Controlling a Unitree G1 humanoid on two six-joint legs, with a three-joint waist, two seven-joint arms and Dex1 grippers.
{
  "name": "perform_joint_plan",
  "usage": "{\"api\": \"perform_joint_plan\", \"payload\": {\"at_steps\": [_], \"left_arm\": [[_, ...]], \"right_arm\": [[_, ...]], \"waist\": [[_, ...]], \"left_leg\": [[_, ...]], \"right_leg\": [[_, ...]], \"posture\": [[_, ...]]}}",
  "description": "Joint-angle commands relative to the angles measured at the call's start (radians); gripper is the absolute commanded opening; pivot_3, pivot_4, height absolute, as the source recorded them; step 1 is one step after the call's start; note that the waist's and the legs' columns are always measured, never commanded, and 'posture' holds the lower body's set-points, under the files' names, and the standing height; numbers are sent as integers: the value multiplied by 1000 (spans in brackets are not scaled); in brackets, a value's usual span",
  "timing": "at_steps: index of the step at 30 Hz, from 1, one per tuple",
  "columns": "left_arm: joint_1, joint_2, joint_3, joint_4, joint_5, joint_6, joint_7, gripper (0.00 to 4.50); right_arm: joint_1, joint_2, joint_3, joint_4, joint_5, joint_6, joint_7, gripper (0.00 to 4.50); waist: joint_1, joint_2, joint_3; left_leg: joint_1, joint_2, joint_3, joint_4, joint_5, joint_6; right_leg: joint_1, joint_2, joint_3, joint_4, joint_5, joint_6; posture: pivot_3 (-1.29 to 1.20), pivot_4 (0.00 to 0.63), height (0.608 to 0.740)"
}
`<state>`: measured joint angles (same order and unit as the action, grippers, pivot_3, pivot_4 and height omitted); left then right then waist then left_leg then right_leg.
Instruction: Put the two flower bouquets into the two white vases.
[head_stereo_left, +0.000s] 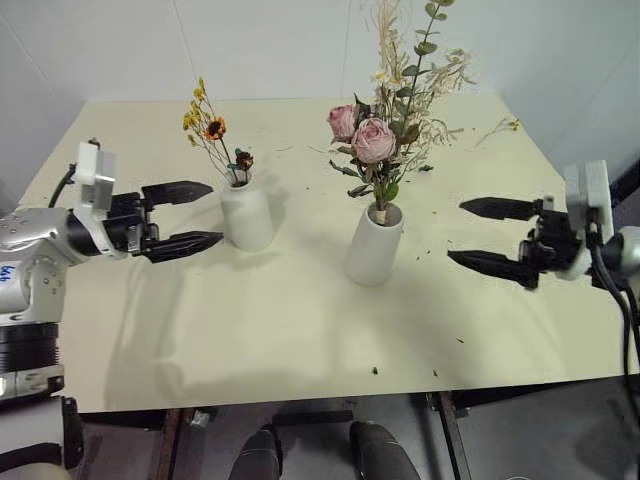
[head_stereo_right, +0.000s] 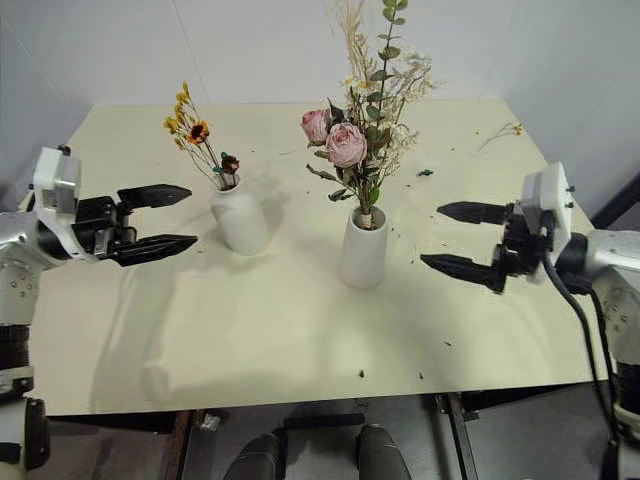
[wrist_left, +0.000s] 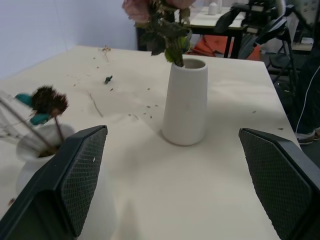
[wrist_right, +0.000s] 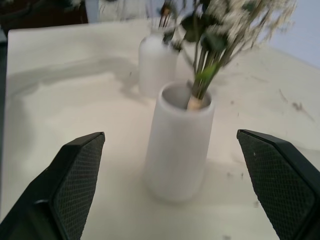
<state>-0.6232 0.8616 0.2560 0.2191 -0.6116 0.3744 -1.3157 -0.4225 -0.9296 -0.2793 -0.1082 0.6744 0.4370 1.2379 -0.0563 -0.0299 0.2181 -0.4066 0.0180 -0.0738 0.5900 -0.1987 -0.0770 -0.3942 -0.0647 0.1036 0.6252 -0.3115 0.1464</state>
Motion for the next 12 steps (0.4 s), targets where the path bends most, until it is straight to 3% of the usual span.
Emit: {"api": "perform_joint_plan", "payload": {"at_steps": [1,12], "left_arm": [[-27,11,8,19,13,-32,-14,4500],[28,27,25,61,39,-75,-38,4500]], "right_arm": [[0,-17,-39,33,-25,-76,34,4466],[-10,-43,-37,199,-96,-188,104,4466]], "waist": [[0,0,0],[1,0,0]], "left_leg": [[0,0,0,0,0,0],[0,0,1,1,-1,1]], "right_leg": [[0,0,0,0,0,0],[0,0,1,0,0,0]], "posture": [[0,150,740],[0,150,740]]}}
